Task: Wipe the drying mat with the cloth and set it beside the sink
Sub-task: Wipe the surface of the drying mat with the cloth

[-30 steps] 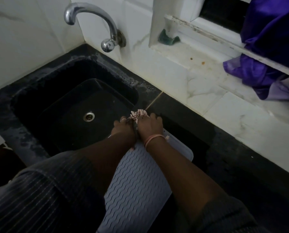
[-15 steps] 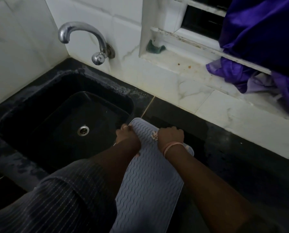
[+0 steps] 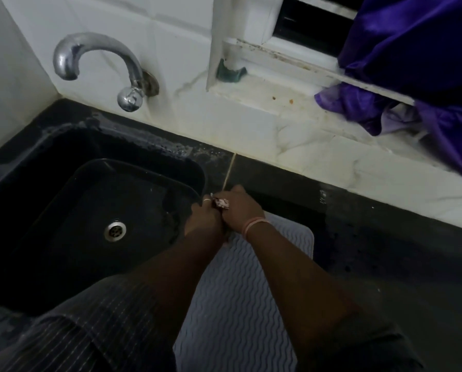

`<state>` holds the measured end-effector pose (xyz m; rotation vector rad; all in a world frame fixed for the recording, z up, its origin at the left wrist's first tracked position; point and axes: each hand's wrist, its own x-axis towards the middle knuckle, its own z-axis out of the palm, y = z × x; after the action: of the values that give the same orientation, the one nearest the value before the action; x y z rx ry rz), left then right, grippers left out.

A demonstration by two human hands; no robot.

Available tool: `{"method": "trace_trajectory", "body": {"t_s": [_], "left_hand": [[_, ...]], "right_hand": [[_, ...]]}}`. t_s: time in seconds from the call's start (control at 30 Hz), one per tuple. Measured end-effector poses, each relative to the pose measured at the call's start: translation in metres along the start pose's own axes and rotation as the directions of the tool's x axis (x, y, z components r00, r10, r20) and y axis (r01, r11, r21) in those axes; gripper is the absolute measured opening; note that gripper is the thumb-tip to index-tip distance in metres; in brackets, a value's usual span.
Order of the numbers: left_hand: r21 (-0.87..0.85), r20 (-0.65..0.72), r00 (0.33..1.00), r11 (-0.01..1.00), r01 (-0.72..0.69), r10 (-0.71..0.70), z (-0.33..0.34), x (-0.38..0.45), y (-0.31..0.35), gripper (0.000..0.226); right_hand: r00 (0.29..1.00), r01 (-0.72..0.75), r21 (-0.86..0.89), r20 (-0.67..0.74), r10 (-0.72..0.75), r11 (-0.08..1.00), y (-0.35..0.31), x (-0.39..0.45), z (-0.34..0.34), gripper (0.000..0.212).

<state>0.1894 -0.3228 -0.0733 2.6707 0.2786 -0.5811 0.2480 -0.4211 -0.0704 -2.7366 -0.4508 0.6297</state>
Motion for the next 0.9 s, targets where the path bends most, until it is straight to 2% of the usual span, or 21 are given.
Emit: {"method": "trace_trajectory", "body": {"t_s": [0.07, 0.17, 0.33, 0.43, 0.53, 0.57, 0.67, 0.77, 0.9], "left_hand": [[0.033, 0.018, 1.0, 0.999, -0.023, 0.022, 0.001, 0.003, -0.003, 0.074], [0.075, 0.039, 0.999, 0.996, -0.041, 0.038, -0.002, 0.003, -0.001, 0.074], [0.122, 0.066, 0.998, 0.992, -0.016, 0.008, -0.01, -0.001, 0.008, 0.082], [0.184, 0.08, 0.997, 0.983, -0.015, 0.0, -0.011, -0.004, 0.014, 0.08], [0.127, 0.054, 0.998, 0.992, 0.008, -0.015, -0.009, 0.0, 0.015, 0.073], [0.087, 0.051, 0.998, 0.995, 0.042, -0.047, -0.009, 0.001, 0.015, 0.076], [-0.014, 0.113, 0.983, 0.989, 0.148, -0.145, -0.01, 0.003, 0.016, 0.105], [-0.012, 0.097, 0.982, 0.987, 0.162, -0.16, -0.01, 0.003, 0.019, 0.109], [-0.118, 0.107, 0.967, 0.963, 0.243, -0.231, -0.015, -0.001, 0.023, 0.112]], "right_hand": [[0.998, 0.0, -0.061, -0.065, -0.004, 0.998, 0.0, -0.002, 0.003, 0.029], [0.993, 0.004, -0.21, -0.118, -0.029, 0.978, -0.002, -0.007, 0.005, 0.032], [0.994, -0.041, -0.389, -0.11, -0.002, 0.921, -0.003, -0.02, -0.002, 0.035], [0.995, -0.066, -0.416, -0.092, 0.031, 0.907, 0.024, -0.041, -0.011, 0.044], [0.992, -0.116, -0.43, -0.097, 0.083, 0.895, 0.056, -0.067, -0.01, 0.057], [0.989, -0.137, -0.438, -0.111, 0.098, 0.888, 0.065, -0.073, -0.008, 0.058], [0.983, -0.159, -0.453, -0.159, 0.096, 0.877, 0.084, -0.087, -0.002, 0.058], [0.976, -0.175, -0.437, -0.198, 0.095, 0.883, 0.094, -0.093, 0.005, 0.059], [0.959, -0.25, -0.412, -0.228, 0.166, 0.876, 0.111, -0.101, 0.008, 0.06]]}}
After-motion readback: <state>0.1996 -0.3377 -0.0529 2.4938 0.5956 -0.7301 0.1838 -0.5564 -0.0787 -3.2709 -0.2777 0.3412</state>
